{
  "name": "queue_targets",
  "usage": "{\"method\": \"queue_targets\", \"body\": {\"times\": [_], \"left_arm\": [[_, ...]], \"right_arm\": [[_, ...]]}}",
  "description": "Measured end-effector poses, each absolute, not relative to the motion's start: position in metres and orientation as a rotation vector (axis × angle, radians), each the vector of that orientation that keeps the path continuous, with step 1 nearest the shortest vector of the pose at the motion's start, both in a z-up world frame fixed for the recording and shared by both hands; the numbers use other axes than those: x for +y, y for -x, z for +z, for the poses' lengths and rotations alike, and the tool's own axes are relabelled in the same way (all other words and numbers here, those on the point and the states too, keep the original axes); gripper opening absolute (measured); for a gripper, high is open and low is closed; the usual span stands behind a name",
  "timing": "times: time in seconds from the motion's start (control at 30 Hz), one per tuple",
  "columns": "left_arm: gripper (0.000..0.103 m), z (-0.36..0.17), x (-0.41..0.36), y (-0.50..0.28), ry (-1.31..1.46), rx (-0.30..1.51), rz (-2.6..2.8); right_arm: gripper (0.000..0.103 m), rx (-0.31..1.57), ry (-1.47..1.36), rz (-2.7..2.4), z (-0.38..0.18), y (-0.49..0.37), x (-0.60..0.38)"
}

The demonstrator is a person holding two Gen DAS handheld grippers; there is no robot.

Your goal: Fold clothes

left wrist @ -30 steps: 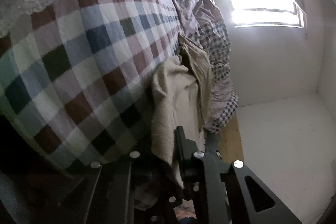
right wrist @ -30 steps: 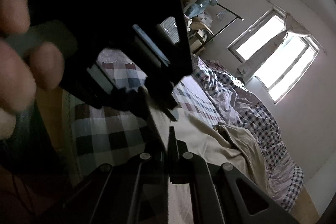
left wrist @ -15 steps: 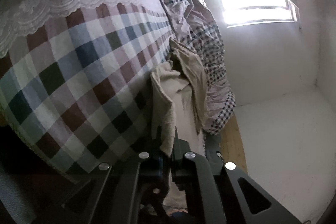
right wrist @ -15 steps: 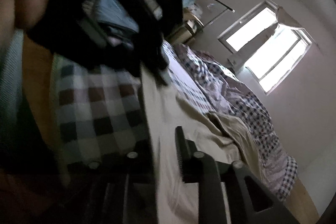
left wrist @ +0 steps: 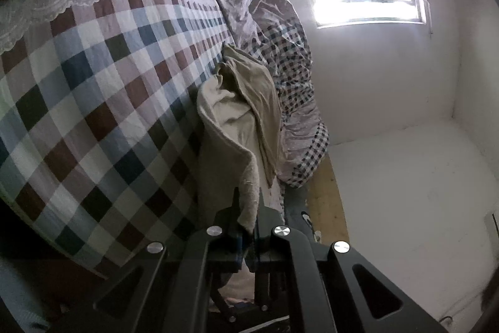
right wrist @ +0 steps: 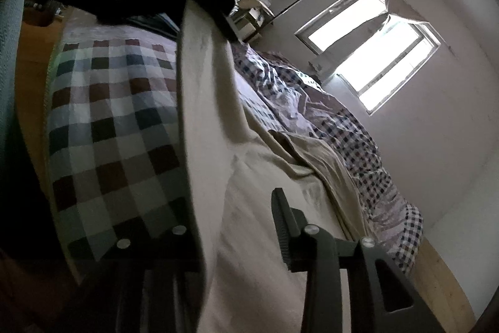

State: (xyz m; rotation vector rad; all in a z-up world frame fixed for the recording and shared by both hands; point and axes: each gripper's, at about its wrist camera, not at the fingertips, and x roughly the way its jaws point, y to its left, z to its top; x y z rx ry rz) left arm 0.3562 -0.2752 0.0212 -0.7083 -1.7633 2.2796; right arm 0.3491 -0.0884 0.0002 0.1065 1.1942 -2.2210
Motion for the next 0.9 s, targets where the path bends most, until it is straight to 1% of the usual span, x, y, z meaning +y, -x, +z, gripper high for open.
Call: {"method": "queue_targets", "body": {"times": [0.23,0.47,0.7,0.9], "left_arm": [[0.002,0.056,-0.28,-0.37,0.669,-1.675,2.396],[0.002,0.073,-0.279,-0.367,0.671,-1.64,2.42],[0.002,0.071,-0.286,-0.362,0.689,-1.677,2.424],[0.002,0.071,-0.292,-0.357,0.706,-1.688,2.435]], "right_arm": [[0.038,1.224,-0.116,-2.225,-0.011,-0.352,-0.084],[0.038,1.352,-0.143,-2.254,-0.026,-0.33,-0.056],[0.038,1.489,-0.189,-2.331,-0.029,-0.304,0.025],[0.038,1.605,-0.298,-2.413,-0.028,-0.271,0.097]]}}
